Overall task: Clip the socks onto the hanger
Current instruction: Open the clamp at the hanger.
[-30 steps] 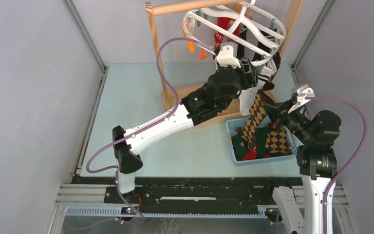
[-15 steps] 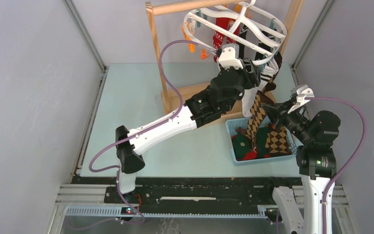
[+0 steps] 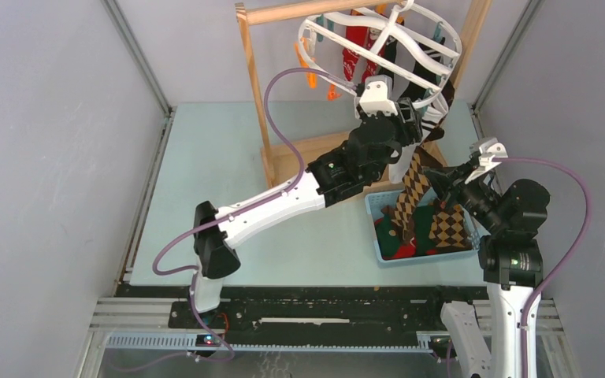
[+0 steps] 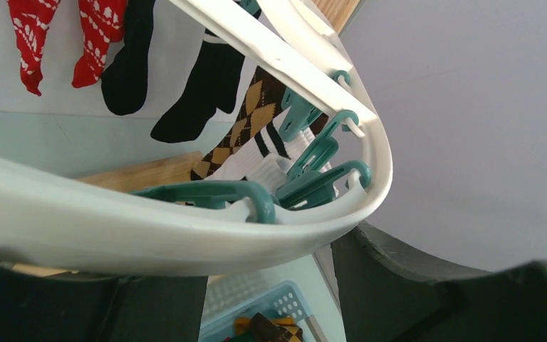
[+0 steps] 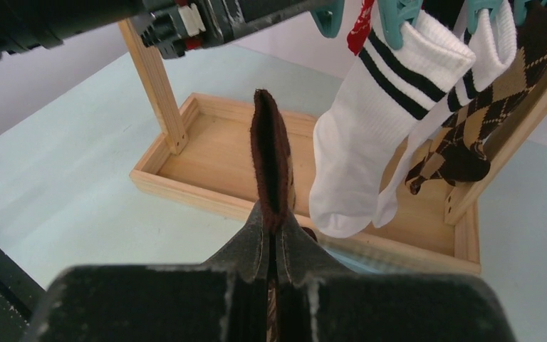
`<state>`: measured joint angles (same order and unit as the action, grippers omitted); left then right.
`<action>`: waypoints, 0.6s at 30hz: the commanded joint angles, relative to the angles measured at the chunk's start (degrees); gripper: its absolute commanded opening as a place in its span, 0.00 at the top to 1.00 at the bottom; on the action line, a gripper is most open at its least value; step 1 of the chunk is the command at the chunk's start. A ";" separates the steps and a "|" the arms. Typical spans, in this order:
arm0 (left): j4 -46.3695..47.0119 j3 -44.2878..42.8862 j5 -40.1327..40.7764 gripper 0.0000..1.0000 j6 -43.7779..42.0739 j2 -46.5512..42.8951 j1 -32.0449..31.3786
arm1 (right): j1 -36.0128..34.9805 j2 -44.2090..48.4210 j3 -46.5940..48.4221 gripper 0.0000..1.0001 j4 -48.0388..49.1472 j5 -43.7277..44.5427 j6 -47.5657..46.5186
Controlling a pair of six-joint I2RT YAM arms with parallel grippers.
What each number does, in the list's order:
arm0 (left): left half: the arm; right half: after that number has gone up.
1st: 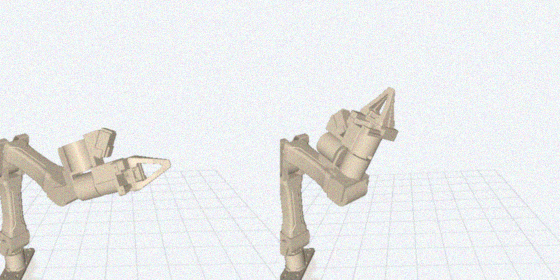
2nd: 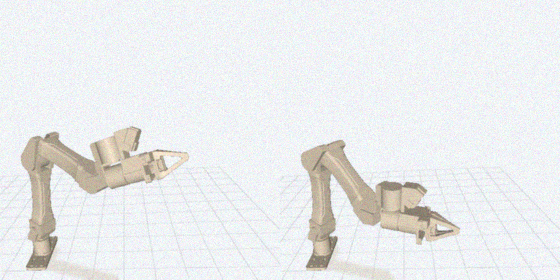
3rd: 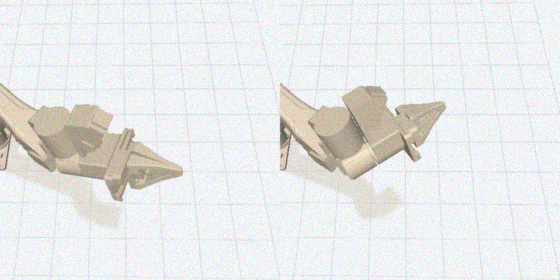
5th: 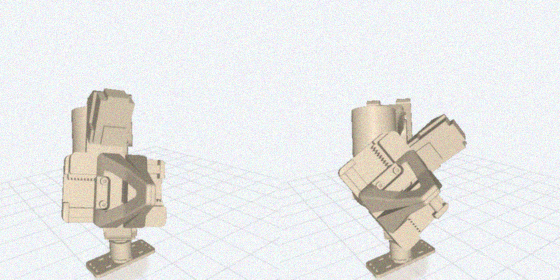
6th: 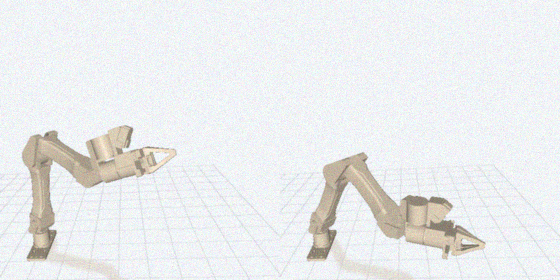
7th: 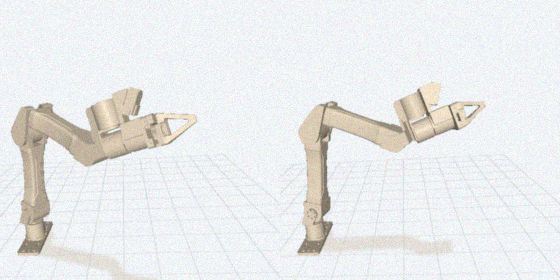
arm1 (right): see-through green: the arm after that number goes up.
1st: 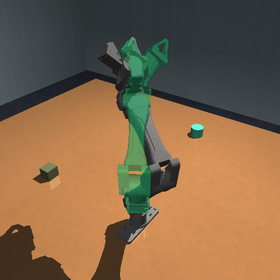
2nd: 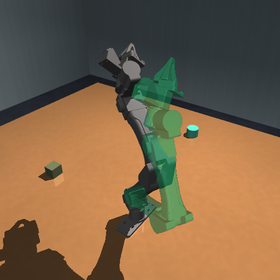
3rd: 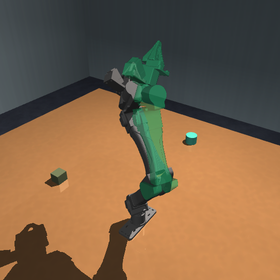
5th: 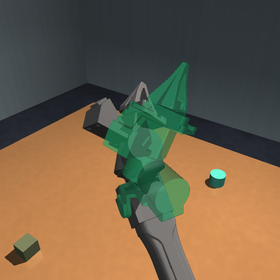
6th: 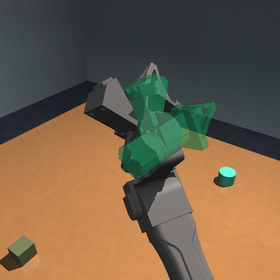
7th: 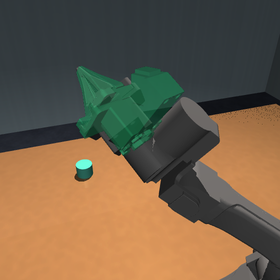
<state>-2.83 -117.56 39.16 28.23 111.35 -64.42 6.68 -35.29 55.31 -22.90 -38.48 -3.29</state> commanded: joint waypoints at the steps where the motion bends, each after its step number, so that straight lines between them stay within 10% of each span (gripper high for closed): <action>1: 3.80 -2.58 2.97 0.36 -2.23 0.91 0.26 | 0.27 0.35 -0.33 1.00 2.36 -0.30 0.26; 18: 7.10 -3.76 5.02 0.34 -5.14 1.50 0.88 | 0.35 0.34 -0.83 1.00 2.21 -0.19 -0.39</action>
<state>-0.32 -117.62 41.43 24.91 113.27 -64.36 6.68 -35.27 54.78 -22.87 -38.48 -3.53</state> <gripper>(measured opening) 0.679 0.022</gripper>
